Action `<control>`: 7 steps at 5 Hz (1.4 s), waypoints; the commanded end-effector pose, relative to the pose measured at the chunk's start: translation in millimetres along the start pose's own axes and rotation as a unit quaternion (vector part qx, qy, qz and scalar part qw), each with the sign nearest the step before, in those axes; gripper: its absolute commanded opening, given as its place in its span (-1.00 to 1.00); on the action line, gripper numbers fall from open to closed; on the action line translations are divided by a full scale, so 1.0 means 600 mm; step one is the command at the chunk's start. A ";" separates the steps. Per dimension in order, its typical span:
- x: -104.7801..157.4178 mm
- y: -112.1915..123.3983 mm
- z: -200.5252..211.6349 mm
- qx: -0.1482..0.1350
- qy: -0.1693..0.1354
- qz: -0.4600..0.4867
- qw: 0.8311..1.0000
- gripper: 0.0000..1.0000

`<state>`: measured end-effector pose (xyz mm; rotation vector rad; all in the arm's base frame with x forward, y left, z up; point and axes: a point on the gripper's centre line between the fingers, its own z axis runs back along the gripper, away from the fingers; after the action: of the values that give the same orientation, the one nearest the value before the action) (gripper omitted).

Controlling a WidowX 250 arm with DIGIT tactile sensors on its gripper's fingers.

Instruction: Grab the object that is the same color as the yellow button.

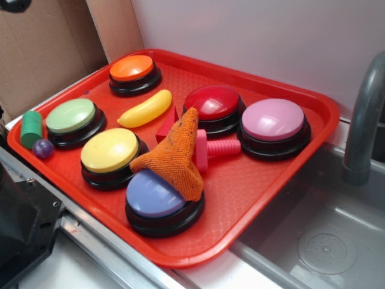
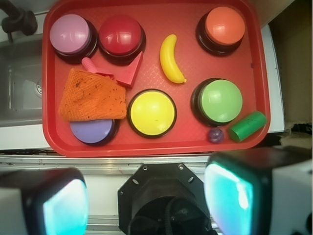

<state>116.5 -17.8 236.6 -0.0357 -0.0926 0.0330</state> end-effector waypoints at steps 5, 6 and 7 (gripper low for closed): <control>0.133 0.073 -0.169 0.052 -0.069 -0.059 0.994 1.00; 0.156 0.078 -0.207 0.047 -0.085 -0.065 0.993 1.00; 0.171 0.091 -0.248 0.048 -0.075 -0.066 0.994 1.00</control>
<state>225.4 33.1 86.9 0.0705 -0.2141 -0.0948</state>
